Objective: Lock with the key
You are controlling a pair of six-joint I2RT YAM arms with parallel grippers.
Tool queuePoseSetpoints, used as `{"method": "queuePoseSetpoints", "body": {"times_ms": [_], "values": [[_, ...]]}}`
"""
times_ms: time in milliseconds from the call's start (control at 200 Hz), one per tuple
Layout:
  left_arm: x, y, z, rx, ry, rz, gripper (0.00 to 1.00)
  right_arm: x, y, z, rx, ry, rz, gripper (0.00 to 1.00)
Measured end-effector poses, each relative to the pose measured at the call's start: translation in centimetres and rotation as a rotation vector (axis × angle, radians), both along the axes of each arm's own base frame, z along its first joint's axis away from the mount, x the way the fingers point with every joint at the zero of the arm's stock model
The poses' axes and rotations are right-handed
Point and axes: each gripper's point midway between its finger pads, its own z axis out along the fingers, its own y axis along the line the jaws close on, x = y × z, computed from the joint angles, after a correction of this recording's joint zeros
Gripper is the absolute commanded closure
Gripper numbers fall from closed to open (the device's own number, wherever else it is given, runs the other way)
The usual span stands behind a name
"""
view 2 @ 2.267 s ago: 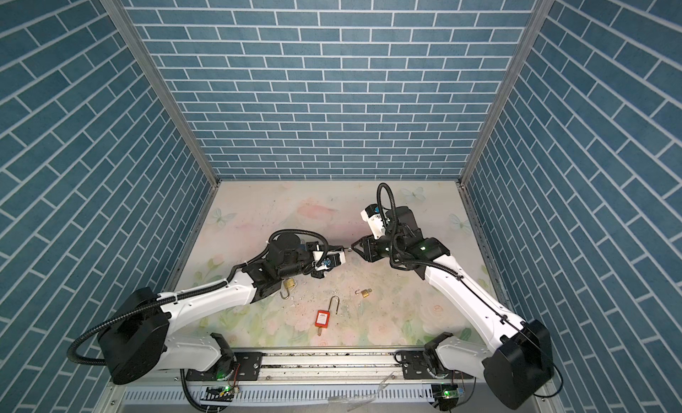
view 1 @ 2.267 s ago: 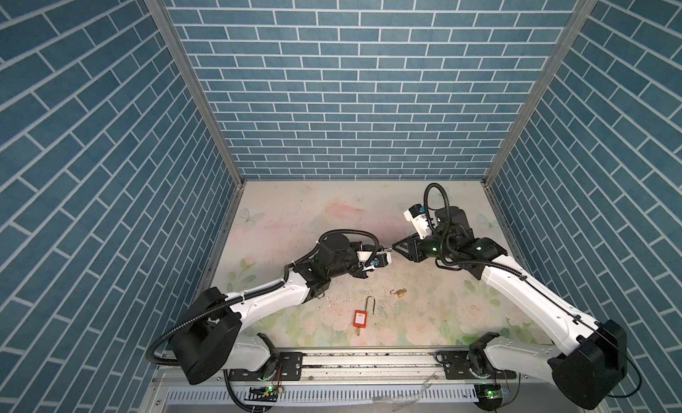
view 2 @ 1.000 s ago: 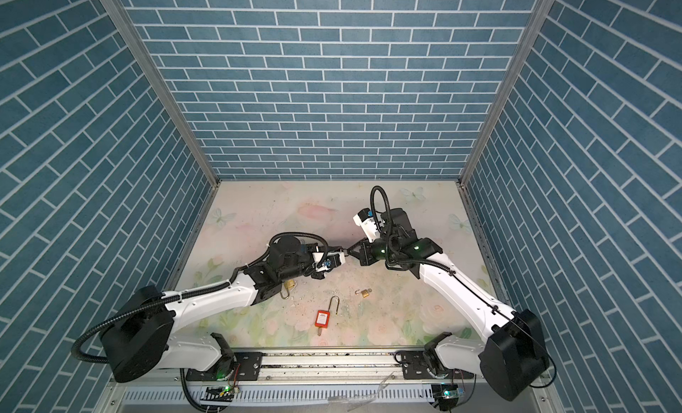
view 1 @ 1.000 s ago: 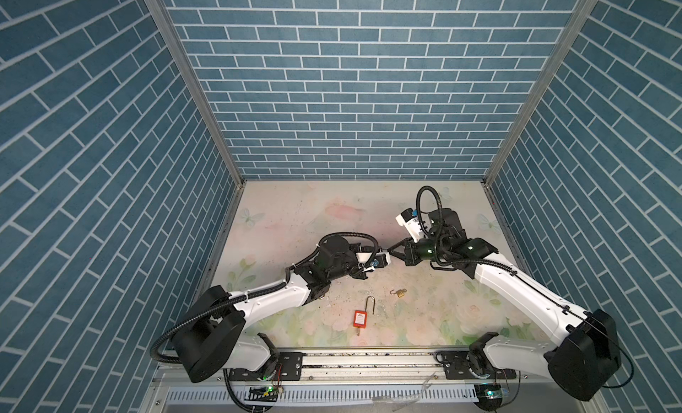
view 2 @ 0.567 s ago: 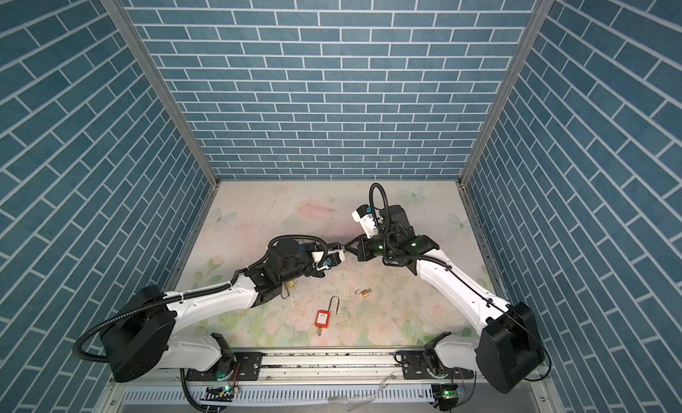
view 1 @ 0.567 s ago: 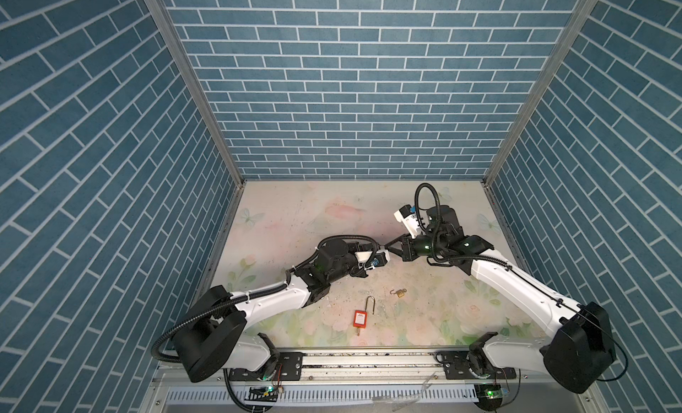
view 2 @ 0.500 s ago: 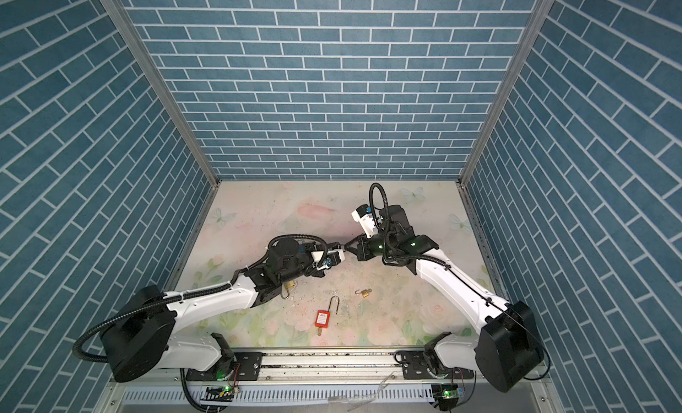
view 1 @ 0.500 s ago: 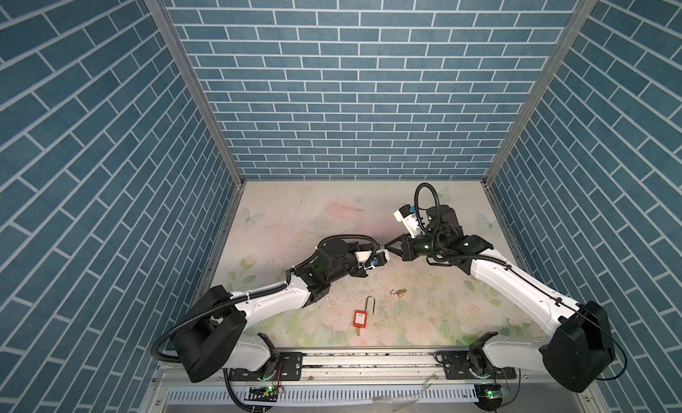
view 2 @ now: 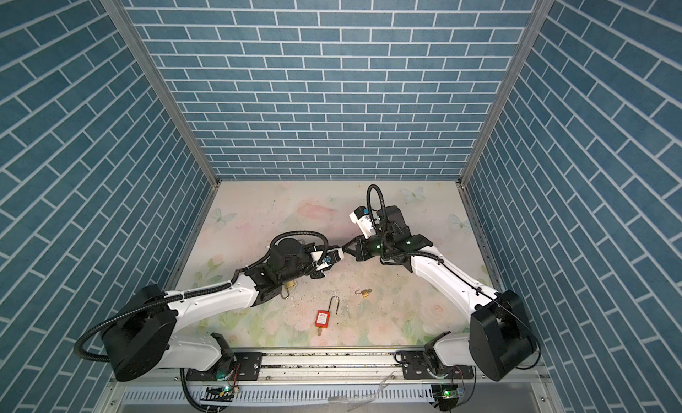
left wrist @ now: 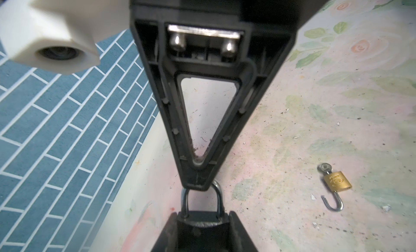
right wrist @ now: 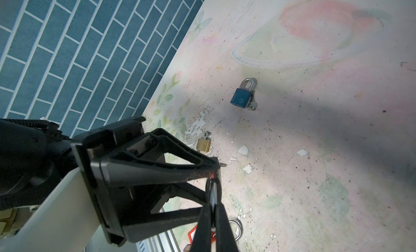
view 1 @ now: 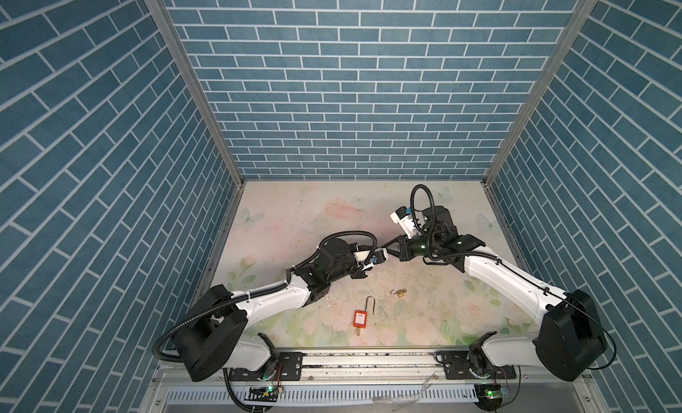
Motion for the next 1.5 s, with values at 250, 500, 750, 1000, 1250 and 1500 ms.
{"method": "queuePoseSetpoints", "body": {"times_ms": [250,500,750,1000,1250,1500], "values": [[0.4,-0.3,-0.8,-0.013,0.057,0.016,1.0,0.4,0.0,-1.0,0.014,0.003,-0.012,1.0],[0.9,-0.5,-1.4,-0.032,0.114,0.043,1.0,1.0,0.1,-2.0,0.034,0.001,-0.031,1.0],[1.8,-0.7,-1.1,-0.091,0.157,0.099,1.0,2.0,-0.1,-1.1,0.022,-0.024,-0.063,1.0],[2.9,-1.2,3.2,-0.336,0.185,0.197,1.0,3.2,-4.4,5.1,0.068,-0.129,-0.161,0.55],[5.1,1.7,1.6,-0.498,0.377,0.471,1.0,1.9,-8.1,13.8,0.207,-0.474,-0.291,0.44],[7.4,4.8,1.3,-0.872,0.691,0.8,1.0,1.5,-7.7,6.9,0.194,-0.439,-0.313,0.52]]}}
